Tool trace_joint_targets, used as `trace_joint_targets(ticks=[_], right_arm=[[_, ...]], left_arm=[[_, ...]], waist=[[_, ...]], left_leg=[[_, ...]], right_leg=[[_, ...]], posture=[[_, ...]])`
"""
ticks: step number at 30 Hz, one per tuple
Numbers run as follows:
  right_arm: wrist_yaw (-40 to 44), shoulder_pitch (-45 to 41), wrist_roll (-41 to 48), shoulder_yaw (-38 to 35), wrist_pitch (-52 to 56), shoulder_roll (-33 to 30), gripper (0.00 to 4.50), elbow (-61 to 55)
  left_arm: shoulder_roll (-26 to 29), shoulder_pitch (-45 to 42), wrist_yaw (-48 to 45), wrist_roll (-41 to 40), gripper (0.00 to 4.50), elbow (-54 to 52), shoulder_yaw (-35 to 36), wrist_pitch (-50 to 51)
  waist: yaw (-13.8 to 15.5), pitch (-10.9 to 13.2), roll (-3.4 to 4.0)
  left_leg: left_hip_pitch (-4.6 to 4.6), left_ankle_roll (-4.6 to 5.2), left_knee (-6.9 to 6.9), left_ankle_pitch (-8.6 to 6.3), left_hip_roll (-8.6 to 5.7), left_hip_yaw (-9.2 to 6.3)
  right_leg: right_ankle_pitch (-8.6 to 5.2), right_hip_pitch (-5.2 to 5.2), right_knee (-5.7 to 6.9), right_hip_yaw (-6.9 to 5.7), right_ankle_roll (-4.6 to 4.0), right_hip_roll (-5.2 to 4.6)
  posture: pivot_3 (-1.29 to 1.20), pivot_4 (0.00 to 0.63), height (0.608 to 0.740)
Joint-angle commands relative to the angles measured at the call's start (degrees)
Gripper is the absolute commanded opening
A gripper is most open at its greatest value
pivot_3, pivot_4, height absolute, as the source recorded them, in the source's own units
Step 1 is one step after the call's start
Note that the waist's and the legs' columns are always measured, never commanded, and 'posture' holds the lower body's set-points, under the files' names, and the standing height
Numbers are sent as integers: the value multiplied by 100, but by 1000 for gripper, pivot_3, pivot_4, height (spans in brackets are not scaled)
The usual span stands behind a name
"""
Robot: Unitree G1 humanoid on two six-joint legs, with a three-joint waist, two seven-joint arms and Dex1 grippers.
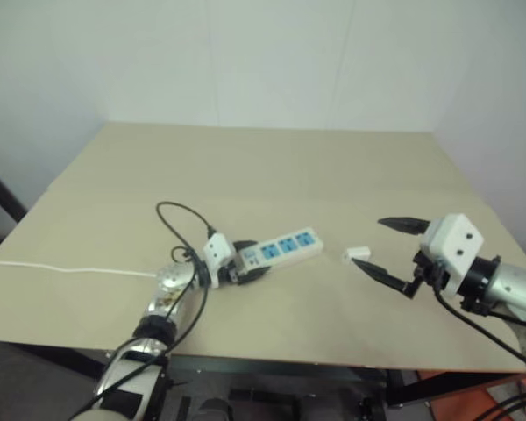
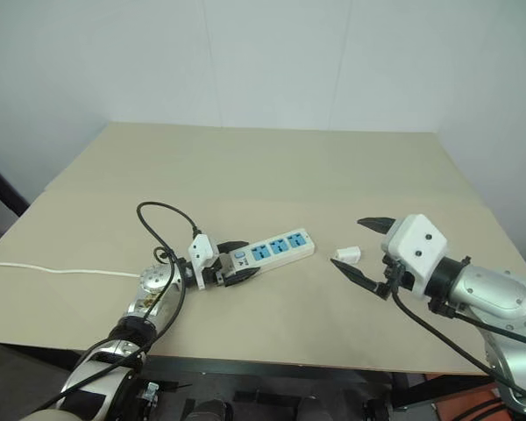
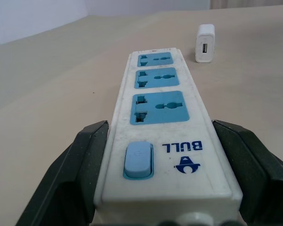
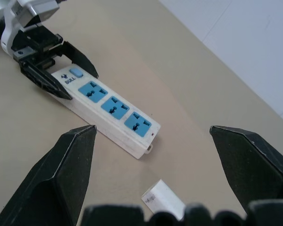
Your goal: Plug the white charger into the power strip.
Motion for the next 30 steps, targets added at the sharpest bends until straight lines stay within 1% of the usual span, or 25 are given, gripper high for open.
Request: trace_joint_targets(ticks=[1, 5, 7, 10, 12, 16, 18, 23, 25, 30], right_arm=[[-6, -120, 66, -233, 1, -117, 4500, -102], [288, -207, 138, -164, -97, -286, 4500, 128], [543, -314, 118, -100, -212, -432, 4500, 366], [1106, -709, 78, 194, -335, -755, 4500, 955], [1437, -1075, -57, 539, -391, -940, 4500, 1371], [2047, -2195, -655, 1638, -314, -1235, 4500, 2208], [2264, -2881, -992, 2244, -61, -1192, 4500, 2580], [2852, -4327, -1868, 3559, 351, -752, 4500, 3633], [3141, -4682, -2292, 4017, 115, -628, 4500, 4066], [3714, -5225, -3070, 4739, -506, -365, 4500, 4970]], left_arm=[[100, 117, -282, 30, 3278, 133, -84, 42], [275, 270, -865, -250, 3278, -387, -86, 179], [395, 376, -1241, -431, 3278, -772, -117, 334], [622, 580, -1868, -710, 3278, -1309, -174, 542], [740, 723, -2108, -753, 3278, -1559, -266, 606], [770, 1004, -2384, -839, 3278, -1884, -412, 629], [751, 1071, -2503, -881, 3278, -1954, -490, 657], [555, 1029, -2498, -816, 3278, -1837, -592, 473], [490, 1026, -2418, -785, 3278, -1785, -583, 453], [400, 1058, -2304, -731, 3278, -1711, -591, 378]], waist=[[-3, -1, 0], [-51, -1, 1], [-59, -1, 1], [-73, 0, 1], [-92, 1, 2], [-118, 1, 3], [-140, 2, 5], [-111, 2, 6], [-97, 2, 6], [-22, 3, 9]], left_leg=[[0, 0, -1, 0, 0, 0], [-1, 1, -5, 0, 1, 0], [-3, 1, -6, -1, 3, -1], [-5, 2, -6, -1, 4, -1], [-5, 2, -6, -1, 5, 0], [-11, 1, -6, -1, 6, 0], [-16, 1, -6, -1, 6, 1], [-45, 1, -3, -1, 3, 1], [-51, 1, -2, -1, 0, 1], [-57, 1, -1, 0, -6, 2]], right_leg=[[0, 0, -1, 0, 0, 0], [0, -2, -2, 0, -1, 1], [0, -4, -2, 0, -3, 2], [0, -7, -2, -1, -4, 2], [0, -9, -1, 0, -5, 2], [-1, -17, -1, -1, -7, 1], [0, -24, -1, -1, -8, 0], [3, -57, 3, -1, -13, -1], [23, -64, 4, -1, -46, -4], [24, -71, 5, -3, -45, -12]], posture=[[0, 150, 740], [0, 150, 740], [0, 150, 740], [0, 150, 740], [0, 150, 740], [0, 150, 740], [0, 150, 740], [0, 150, 740], [0, 150, 740], [0, 150, 740]])
